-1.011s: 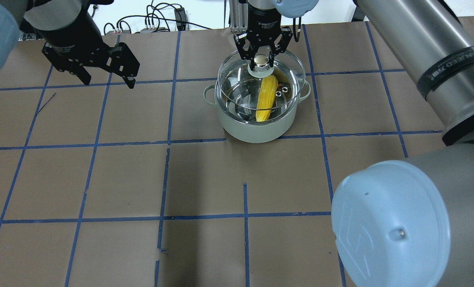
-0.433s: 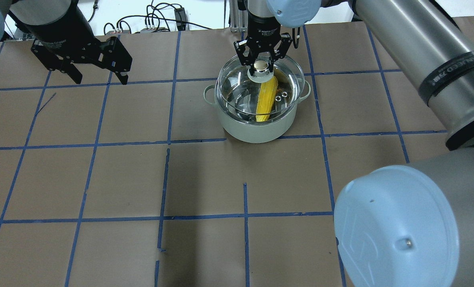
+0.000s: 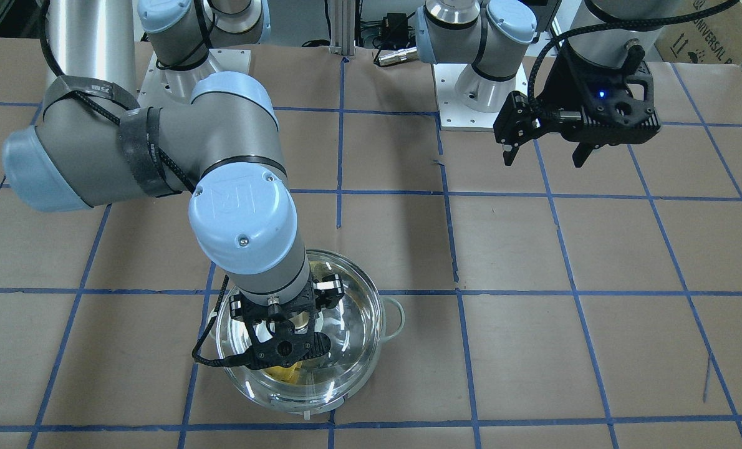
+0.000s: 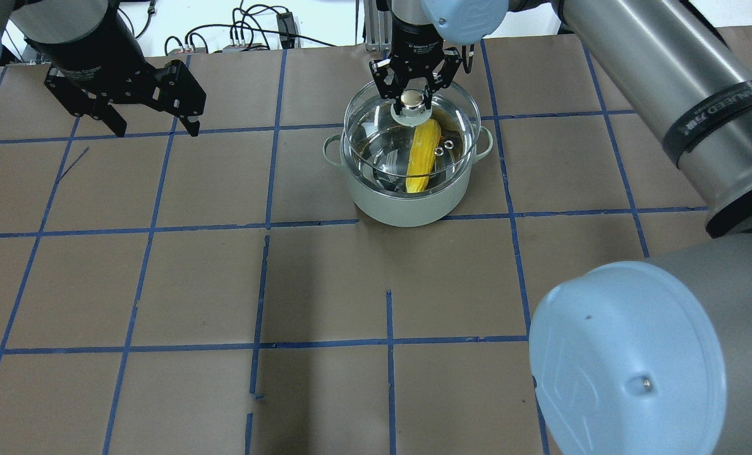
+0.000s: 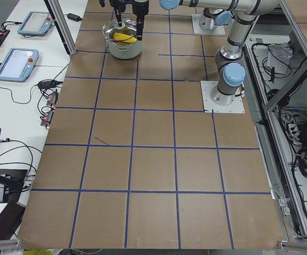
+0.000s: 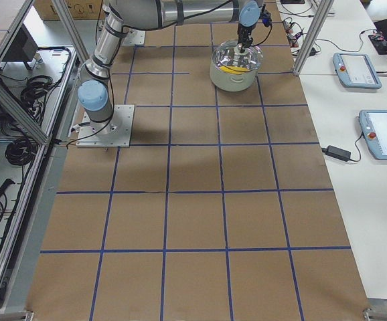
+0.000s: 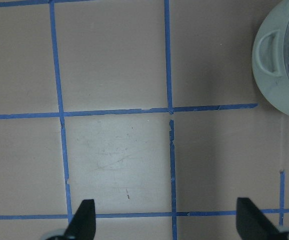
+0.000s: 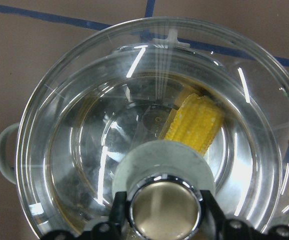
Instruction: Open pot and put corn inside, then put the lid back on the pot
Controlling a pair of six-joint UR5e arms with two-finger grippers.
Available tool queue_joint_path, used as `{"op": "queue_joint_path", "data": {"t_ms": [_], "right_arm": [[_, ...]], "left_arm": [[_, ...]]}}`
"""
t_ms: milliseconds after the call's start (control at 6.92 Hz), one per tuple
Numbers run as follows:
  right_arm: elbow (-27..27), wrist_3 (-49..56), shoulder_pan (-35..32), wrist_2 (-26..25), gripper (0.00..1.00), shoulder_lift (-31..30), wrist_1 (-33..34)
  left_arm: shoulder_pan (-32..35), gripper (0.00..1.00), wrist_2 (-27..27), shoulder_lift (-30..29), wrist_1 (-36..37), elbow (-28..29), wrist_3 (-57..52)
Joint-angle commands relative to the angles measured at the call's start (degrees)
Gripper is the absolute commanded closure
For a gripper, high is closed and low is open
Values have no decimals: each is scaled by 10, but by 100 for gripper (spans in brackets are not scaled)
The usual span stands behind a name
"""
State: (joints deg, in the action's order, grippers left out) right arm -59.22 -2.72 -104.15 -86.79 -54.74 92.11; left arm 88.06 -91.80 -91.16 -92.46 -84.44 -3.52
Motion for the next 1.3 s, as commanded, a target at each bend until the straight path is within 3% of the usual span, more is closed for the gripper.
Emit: {"op": "queue_joint_path", "data": {"t_ms": [0, 1156], "right_arm": [[-1, -1, -1, 0, 95, 2, 10], [-4, 3, -9, -3, 95, 3, 4]], "left_arm": [[0, 0, 3, 1, 1, -2, 0], [-1, 0, 2, 2, 1, -2, -4]]}}
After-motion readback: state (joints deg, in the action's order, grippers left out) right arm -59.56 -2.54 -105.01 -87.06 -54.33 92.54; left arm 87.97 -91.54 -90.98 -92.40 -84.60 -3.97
